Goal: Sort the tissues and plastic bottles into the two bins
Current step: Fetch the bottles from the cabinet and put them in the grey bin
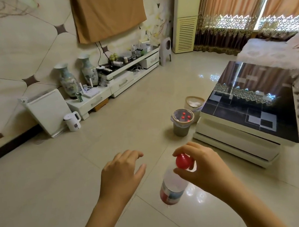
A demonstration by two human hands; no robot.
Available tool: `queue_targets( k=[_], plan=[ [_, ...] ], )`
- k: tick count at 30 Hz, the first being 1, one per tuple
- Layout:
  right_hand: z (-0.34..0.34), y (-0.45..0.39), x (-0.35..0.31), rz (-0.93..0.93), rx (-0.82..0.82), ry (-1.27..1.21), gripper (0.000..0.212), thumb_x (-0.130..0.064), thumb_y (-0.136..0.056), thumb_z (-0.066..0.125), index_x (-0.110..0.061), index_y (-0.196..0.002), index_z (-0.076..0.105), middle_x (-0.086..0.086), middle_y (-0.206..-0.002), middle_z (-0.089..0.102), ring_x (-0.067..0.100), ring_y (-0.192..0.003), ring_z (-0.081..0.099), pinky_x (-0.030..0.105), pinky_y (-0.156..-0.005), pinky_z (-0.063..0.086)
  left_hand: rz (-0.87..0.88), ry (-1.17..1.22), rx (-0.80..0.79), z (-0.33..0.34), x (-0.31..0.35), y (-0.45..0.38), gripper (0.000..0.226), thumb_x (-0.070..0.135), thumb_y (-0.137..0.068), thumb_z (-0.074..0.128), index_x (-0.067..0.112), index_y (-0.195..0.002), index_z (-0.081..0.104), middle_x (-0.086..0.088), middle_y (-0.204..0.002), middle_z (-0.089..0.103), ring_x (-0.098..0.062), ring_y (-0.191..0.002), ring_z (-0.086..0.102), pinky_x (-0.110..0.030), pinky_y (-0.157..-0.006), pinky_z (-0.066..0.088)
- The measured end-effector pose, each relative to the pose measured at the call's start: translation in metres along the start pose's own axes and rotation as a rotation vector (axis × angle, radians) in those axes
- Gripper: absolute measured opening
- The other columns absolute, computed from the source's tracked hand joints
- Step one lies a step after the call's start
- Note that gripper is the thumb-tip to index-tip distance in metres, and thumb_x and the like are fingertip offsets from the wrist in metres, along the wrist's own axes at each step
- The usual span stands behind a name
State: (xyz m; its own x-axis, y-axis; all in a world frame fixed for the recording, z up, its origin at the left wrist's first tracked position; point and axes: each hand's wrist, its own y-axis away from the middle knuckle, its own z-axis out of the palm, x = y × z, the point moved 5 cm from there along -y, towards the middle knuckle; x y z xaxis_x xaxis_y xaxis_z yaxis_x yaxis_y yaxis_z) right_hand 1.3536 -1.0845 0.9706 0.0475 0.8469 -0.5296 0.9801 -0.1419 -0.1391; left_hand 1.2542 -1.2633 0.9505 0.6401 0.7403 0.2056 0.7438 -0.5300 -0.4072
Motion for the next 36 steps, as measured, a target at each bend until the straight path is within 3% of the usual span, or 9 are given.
queue_targets(
  k=[8, 14, 19, 25, 36],
  plan=[
    [0.006, -0.131, 0.068, 0.057, -0.026, 0.036, 0.039, -0.04, -0.078, 0.071, -0.036, -0.113, 0.055, -0.022, -0.104, 0.05, 0.005, -0.094, 0.055, 0.019, -0.079, 0.052, 0.023, 0.024, -0.032, 0.071, -0.029, -0.138, 0.024, 0.035, -0.072, 0.079, 0.029, -0.094, 0.069, 0.016, -0.087, 0.068, -0.008, -0.073, 0.064, -0.018, -0.055, 0.034],
    [-0.01, -0.238, 0.122, 0.083, -0.032, 0.025, 0.04, -0.04, -0.076, 0.073, -0.037, -0.112, 0.056, -0.02, -0.107, 0.055, 0.007, -0.095, 0.055, 0.024, -0.081, 0.052, 0.034, 0.032, -0.09, 0.122, -0.038, -0.245, 0.026, 0.037, -0.072, 0.079, 0.029, -0.095, 0.069, 0.016, -0.088, 0.069, -0.006, -0.073, 0.065, -0.016, -0.054, 0.032],
    [-0.022, -0.317, 0.153, 0.068, -0.039, 0.048, 0.044, -0.041, -0.075, 0.074, -0.037, -0.114, 0.055, -0.026, -0.105, 0.048, 0.002, -0.093, 0.05, 0.011, -0.074, 0.045, 0.032, 0.049, -0.101, 0.151, -0.056, -0.318, 0.025, 0.037, -0.074, 0.078, 0.029, -0.095, 0.068, 0.017, -0.089, 0.068, -0.006, -0.072, 0.065, -0.014, -0.052, 0.027],
    [-0.017, -0.403, 0.184, 0.08, -0.047, 0.036, 0.041, -0.04, -0.075, 0.073, -0.037, -0.112, 0.057, -0.021, -0.108, 0.056, 0.003, -0.095, 0.052, 0.017, -0.08, 0.048, 0.01, 0.031, -0.137, 0.188, -0.095, -0.397, 0.025, 0.036, -0.073, 0.078, 0.028, -0.095, 0.069, 0.015, -0.087, 0.068, -0.008, -0.071, 0.065, -0.015, -0.051, 0.027],
    [-0.007, -0.574, 0.235, 0.221, -0.023, 0.02, 0.038, -0.037, -0.076, 0.073, -0.033, -0.11, 0.058, -0.017, -0.108, 0.057, 0.006, -0.094, 0.055, 0.024, -0.08, 0.05, 0.082, 0.07, -0.231, 0.269, -0.164, -0.581, 0.022, 0.039, -0.085, 0.065, 0.029, -0.105, 0.066, 0.016, -0.1, 0.066, -0.01, -0.09, 0.063, -0.022, -0.054, 0.028]
  ],
)
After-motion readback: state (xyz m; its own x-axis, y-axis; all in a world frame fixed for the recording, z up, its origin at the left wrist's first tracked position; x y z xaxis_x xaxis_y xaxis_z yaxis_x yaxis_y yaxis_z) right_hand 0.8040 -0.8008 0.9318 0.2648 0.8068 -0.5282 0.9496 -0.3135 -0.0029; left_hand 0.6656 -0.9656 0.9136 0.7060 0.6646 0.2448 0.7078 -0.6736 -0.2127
